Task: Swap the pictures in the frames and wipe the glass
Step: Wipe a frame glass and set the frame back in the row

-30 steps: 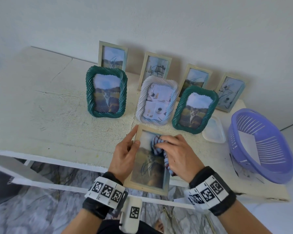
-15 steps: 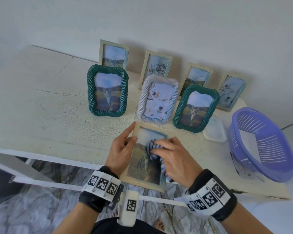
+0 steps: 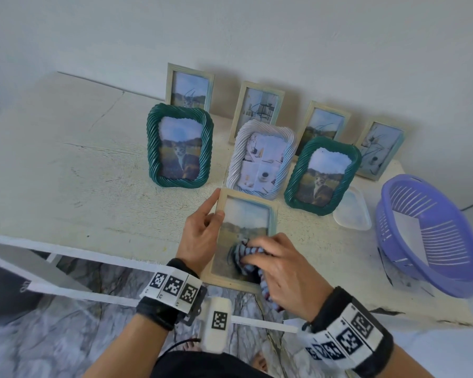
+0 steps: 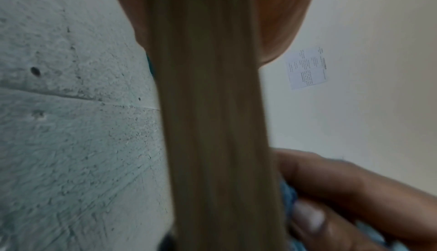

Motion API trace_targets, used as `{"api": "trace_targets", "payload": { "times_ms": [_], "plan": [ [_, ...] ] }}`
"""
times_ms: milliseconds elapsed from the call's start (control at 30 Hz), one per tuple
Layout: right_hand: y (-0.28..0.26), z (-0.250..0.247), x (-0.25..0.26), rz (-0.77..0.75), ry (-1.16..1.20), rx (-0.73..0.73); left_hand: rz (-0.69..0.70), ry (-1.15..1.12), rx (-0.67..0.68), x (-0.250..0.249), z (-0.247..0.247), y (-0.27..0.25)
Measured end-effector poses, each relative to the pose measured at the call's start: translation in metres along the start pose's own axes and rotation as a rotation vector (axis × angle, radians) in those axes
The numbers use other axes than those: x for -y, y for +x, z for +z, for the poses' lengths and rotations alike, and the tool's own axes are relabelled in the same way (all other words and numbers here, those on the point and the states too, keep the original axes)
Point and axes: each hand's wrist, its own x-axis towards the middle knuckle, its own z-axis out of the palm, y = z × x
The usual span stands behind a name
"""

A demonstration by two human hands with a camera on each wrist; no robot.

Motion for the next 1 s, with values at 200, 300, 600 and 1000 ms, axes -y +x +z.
{"api": "trace_targets", "payload": {
  "times_ms": [200,300,600,1000],
  "plan": [
    [0.017,-0.004,-0.010,0.176,-0.085,-0.085,0.025,0.030,-0.018,-0.009,0.008,-0.001],
    [0.006,0.003,0.006,0.058,-0.016,-0.035,0.016,0.044,-0.037,-0.010,0.002,-0.001],
    [0.020,-0.002,0.006,0.096,-0.063,-0.137,-0.002,0.050,-0.045,-0.012,0.004,-0.003],
    [0.019,-0.005,0.011,-0.038,-0.065,-0.157,0.015,0.019,-0.038,-0.010,0.009,0.001]
  ]
}}
